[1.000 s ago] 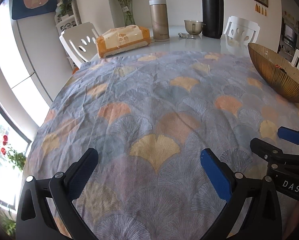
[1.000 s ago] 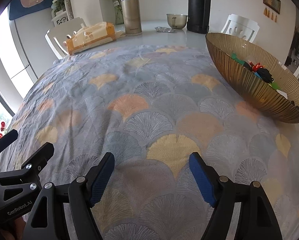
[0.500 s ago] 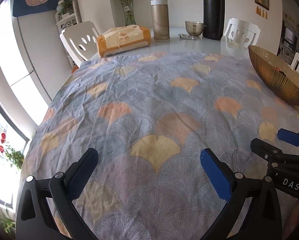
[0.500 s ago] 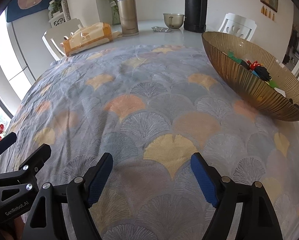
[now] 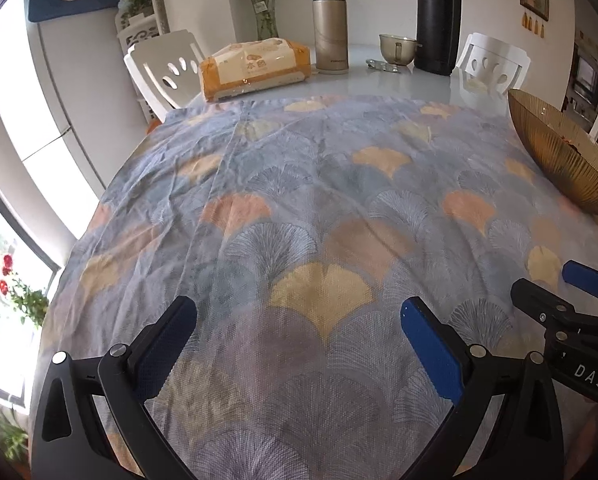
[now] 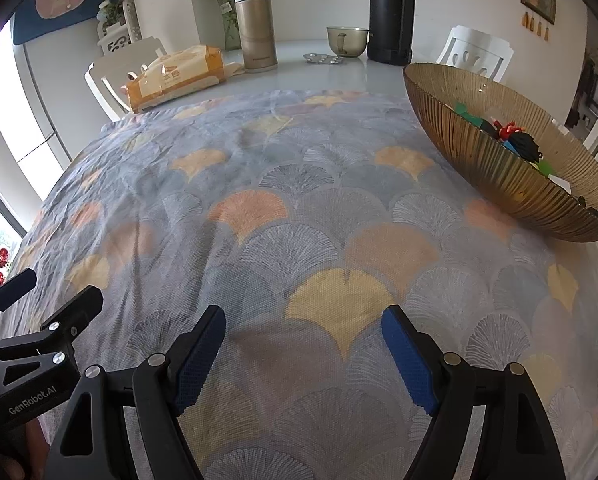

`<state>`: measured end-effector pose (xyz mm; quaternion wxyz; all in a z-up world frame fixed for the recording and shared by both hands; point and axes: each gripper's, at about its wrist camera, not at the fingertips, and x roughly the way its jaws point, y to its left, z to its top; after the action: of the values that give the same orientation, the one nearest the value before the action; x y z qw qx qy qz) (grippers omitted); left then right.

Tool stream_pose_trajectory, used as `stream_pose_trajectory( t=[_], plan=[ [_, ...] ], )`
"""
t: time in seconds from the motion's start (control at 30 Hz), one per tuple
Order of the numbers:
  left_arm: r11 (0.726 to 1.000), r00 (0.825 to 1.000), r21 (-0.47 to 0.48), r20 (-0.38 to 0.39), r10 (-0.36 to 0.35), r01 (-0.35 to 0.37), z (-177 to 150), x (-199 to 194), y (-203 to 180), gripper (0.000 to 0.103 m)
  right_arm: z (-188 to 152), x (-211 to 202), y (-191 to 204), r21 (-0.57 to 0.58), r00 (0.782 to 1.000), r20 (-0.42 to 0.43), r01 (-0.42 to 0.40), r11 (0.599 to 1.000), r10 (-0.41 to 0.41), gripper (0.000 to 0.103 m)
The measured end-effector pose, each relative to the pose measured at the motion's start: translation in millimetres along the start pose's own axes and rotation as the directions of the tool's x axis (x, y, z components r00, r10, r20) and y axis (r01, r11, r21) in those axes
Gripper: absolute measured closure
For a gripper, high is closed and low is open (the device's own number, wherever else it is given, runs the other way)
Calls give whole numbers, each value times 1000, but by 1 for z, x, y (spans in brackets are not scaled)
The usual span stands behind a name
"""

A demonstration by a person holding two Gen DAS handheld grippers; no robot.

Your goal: Organize rigid objects

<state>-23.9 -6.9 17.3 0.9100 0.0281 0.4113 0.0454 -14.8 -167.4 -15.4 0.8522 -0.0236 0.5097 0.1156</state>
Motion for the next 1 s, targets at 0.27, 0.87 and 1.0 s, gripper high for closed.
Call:
stream_pose_trajectory(
  t=[0.27, 0.87, 1.0],
  plan=[
    [1000, 1000, 3, -7, -1, 1, 0, 1, 0, 1, 0, 0, 1, -2, 1000, -1, 2, 1000, -2, 24],
    [1000, 1000, 10, 10, 12, -12, 0, -2, -3, 1, 0, 0, 1, -6, 1000, -2, 3, 1000, -3, 23],
    [1000, 999, -1, 22, 26, -26, 0, -3, -1, 1, 0, -1, 0, -2, 1000, 0, 4, 1000, -4, 23]
  ],
)
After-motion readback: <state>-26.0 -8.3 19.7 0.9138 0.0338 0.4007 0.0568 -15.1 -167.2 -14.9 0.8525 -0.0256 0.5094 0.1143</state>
